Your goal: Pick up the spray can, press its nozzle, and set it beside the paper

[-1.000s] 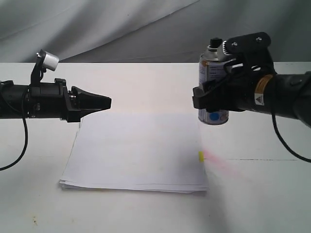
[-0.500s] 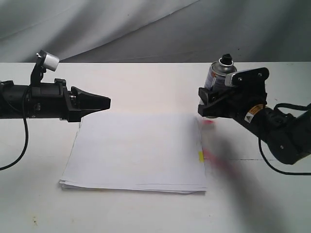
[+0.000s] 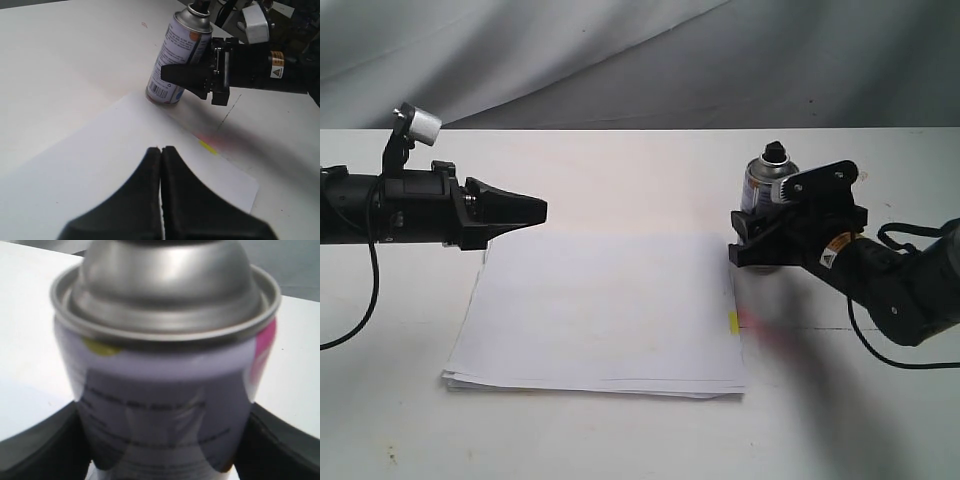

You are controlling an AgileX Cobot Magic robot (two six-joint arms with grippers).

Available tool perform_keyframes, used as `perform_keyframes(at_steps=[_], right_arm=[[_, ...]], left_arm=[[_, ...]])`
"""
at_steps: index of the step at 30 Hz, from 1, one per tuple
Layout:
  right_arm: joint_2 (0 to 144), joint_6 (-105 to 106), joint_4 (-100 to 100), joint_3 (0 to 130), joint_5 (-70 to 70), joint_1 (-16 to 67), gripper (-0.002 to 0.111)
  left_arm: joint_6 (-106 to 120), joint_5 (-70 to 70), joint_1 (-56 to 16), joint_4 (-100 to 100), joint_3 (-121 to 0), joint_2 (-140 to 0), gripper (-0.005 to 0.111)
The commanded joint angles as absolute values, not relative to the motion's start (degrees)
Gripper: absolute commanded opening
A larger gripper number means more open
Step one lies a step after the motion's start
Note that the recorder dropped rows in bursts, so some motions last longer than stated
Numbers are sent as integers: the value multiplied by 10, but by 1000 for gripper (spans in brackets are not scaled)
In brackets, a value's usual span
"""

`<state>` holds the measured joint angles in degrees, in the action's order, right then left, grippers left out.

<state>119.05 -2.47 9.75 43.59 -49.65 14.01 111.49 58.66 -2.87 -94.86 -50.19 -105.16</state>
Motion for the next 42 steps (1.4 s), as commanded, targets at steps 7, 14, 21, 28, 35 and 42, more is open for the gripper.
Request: perform_keyframes(at_steps=[7,14,21,28,35,42], right_arm=[[1184,-30,94,435,-511,136,0],[1184,-30,94,435,-511,136,5],[1184,-29,94,435,-511,136,56],[1184,-13,94,435,-511,136,83],[1168,-13,94,434,-516,136,83],[1034,-14,94,434,-424,136,83]], left_arm=[[1110,587,-28,-959,-500,-1048,0],[1111,587,-28,-959,-500,-1048,0],[1111,587,-28,-959,-500,-1048,0],[1111,587,-28,-959,-500,-1048,0],[1111,587,-26,-965,-503,-1044,0],[1086,585,-1,-972,-503,-955,0]])
